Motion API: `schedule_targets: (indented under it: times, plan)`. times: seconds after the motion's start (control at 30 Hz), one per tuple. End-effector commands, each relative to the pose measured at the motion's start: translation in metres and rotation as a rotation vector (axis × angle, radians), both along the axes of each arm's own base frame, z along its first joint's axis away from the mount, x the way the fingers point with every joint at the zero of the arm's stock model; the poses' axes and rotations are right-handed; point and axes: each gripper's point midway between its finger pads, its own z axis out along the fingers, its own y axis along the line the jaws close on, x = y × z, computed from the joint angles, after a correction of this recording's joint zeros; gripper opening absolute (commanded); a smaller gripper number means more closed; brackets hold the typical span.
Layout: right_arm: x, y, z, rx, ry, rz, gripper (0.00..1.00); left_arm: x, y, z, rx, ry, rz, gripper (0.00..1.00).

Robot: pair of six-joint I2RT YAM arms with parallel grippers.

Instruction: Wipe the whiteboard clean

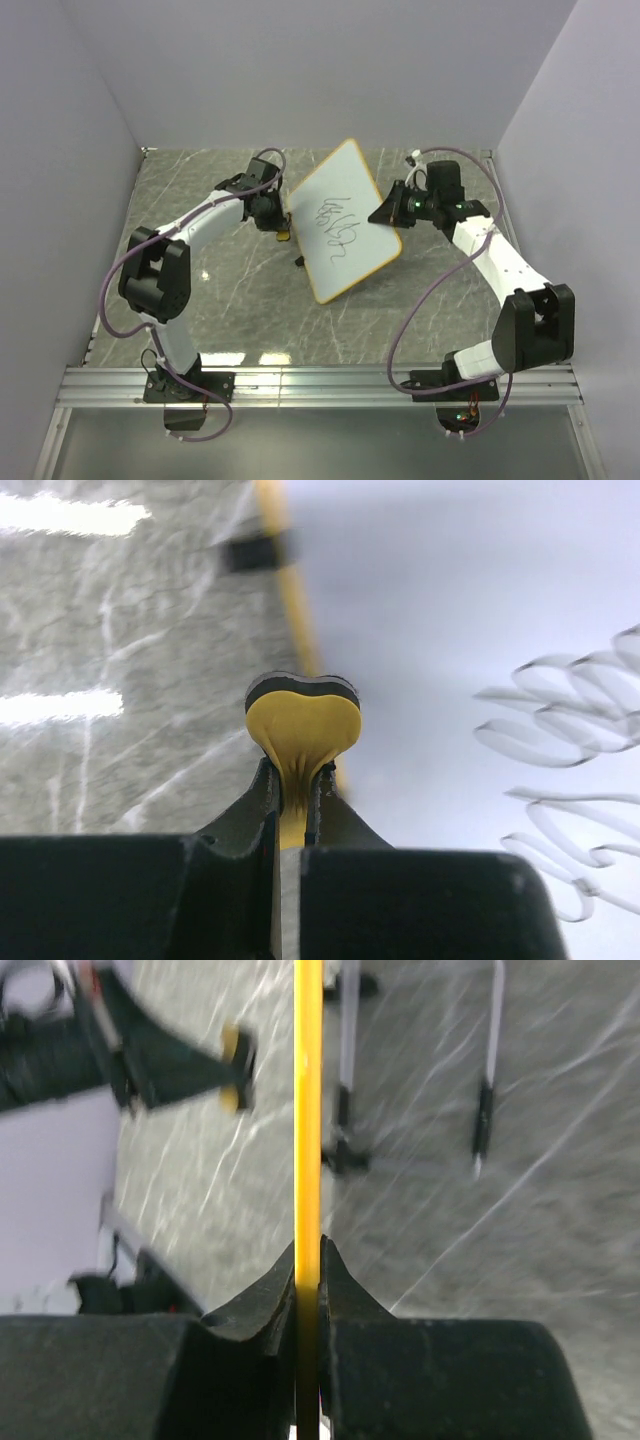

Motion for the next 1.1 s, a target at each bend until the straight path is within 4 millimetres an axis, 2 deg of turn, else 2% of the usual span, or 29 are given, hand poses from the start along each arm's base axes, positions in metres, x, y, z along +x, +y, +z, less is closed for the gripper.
schedule_targets:
  times: [0.0,0.13,0.17,0.23,0.27,0.3,0.33,0.5,0.63,0.93,1.07]
  plan:
    - [-0.025,0.006,-0.04,-0.024,0.093,0.083,0.0,0.009,-0.023,0.015,-0.043,-0.037,-0.036,0.0]
    - [-0.014,0.012,-0.046,-0.006,0.129,0.095,0.0,0.009,-0.05,0.026,-0.072,-0.081,-0.092,0.0]
    - [-0.004,0.014,-0.035,0.003,0.108,0.095,0.0,0.01,-0.053,0.029,-0.081,-0.09,-0.094,0.0]
    - [0.005,0.014,-0.036,-0.011,0.129,0.085,0.0,0.013,-0.06,0.035,-0.102,-0.107,-0.099,0.0]
    - [0.014,0.015,-0.023,-0.01,0.1,0.083,0.0,0.014,-0.06,0.04,-0.108,-0.118,-0.096,0.0]
    - [0.017,0.015,-0.023,-0.018,0.113,0.078,0.0,0.015,-0.06,0.043,-0.108,-0.128,-0.093,0.0]
    - [0.024,0.015,-0.013,-0.021,0.091,0.071,0.0,0.015,-0.059,0.045,-0.104,-0.131,-0.093,0.0]
    - [0.04,0.014,-0.007,-0.04,0.099,0.037,0.0,0.014,-0.057,0.061,-0.096,-0.171,-0.127,0.0]
    - [0.047,0.015,-0.003,-0.042,0.095,0.032,0.0,0.014,-0.061,0.057,-0.108,-0.166,-0.148,0.0]
    - [0.03,0.016,-0.016,-0.044,0.131,0.026,0.0,0.011,-0.081,0.037,-0.207,-0.133,-0.185,0.0]
    - [0.033,0.022,-0.016,-0.005,0.15,0.011,0.0,-0.006,-0.087,0.016,-0.239,-0.111,-0.255,0.0]
